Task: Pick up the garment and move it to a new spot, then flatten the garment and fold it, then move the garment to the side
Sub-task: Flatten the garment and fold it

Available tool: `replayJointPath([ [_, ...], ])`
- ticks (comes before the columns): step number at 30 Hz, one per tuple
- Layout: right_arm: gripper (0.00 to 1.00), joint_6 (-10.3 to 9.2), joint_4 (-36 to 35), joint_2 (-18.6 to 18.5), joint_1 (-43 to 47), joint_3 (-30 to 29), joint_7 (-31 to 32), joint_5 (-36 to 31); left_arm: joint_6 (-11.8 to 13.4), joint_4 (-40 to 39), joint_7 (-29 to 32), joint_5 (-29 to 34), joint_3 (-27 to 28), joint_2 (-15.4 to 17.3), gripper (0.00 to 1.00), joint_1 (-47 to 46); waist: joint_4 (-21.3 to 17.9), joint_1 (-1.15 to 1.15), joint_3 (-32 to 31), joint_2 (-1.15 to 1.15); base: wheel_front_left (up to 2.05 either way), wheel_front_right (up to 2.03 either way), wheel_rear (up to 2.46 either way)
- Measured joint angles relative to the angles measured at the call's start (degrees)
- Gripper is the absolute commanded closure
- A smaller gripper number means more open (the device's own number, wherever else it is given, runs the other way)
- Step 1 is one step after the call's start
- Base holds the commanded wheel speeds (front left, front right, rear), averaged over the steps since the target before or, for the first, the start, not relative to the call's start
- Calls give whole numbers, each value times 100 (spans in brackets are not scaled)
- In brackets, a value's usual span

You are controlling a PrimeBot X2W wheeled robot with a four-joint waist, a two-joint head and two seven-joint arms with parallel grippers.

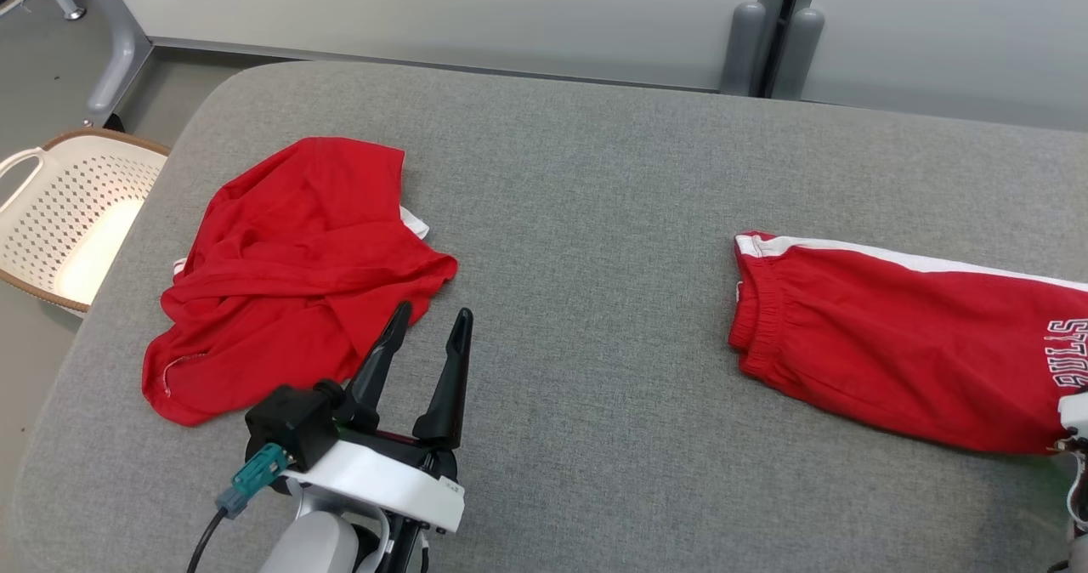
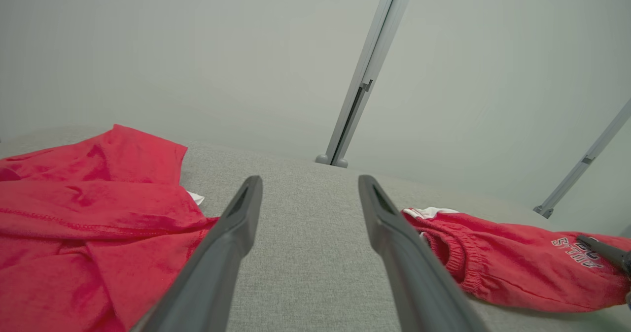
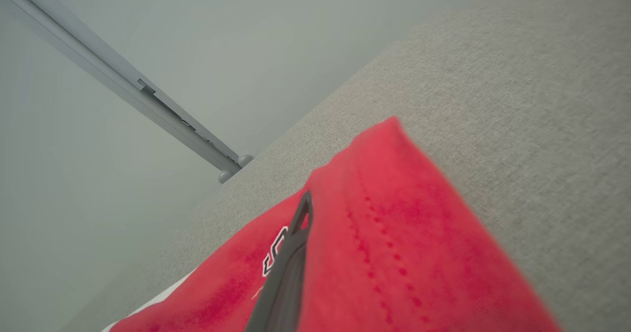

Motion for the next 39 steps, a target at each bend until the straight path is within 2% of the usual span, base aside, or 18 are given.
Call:
replayJointPath([
  [4,100,0,-283,113,-27,323,-109,-73,-19,34,0,15,-14,2,0,36,-2,0,-95,0,0,0,0],
  [6,100,0,-515,263,-64,597,-59,165,-19,54,0,18,-19,1,0,41,15,0,-135,0,0,0,0],
  [15,100,0,-1413,265,214,2305,24,537,-27,102,0,43,-19,4,0,112,209,0,-245,0,0,0,0],
  [23,100,0,-1279,57,349,3170,-2,630,-35,155,0,-8,-57,3,0,186,416,0,-253,0,0,0,0],
  [24,90,0,-1232,29,349,3244,-29,614,-35,157,0,-15,-65,4,0,185,448,0,-248,0,0,0,0],
  [25,4,0,-1190,24,347,3304,-38,623,-35,157,0,-29,-71,2,0,184,479,0,-242,0,0,0,0],
  [26,0,-1,-1154,26,347,3399,-27,645,-34,156,0,-53,-76,1,0,182,509,0,-234,0,0,0,0],
  [32,0,0,-1151,63,337,3990,74,929,-19,157,0,-105,-85,2,0,179,641,0,-162,0,0,0,0],
  [39,0,0,-961,4,342,4566,570,1281,-2,157,0,-155,-90,3,0,179,696,0,-106,0,0,0,0],
])
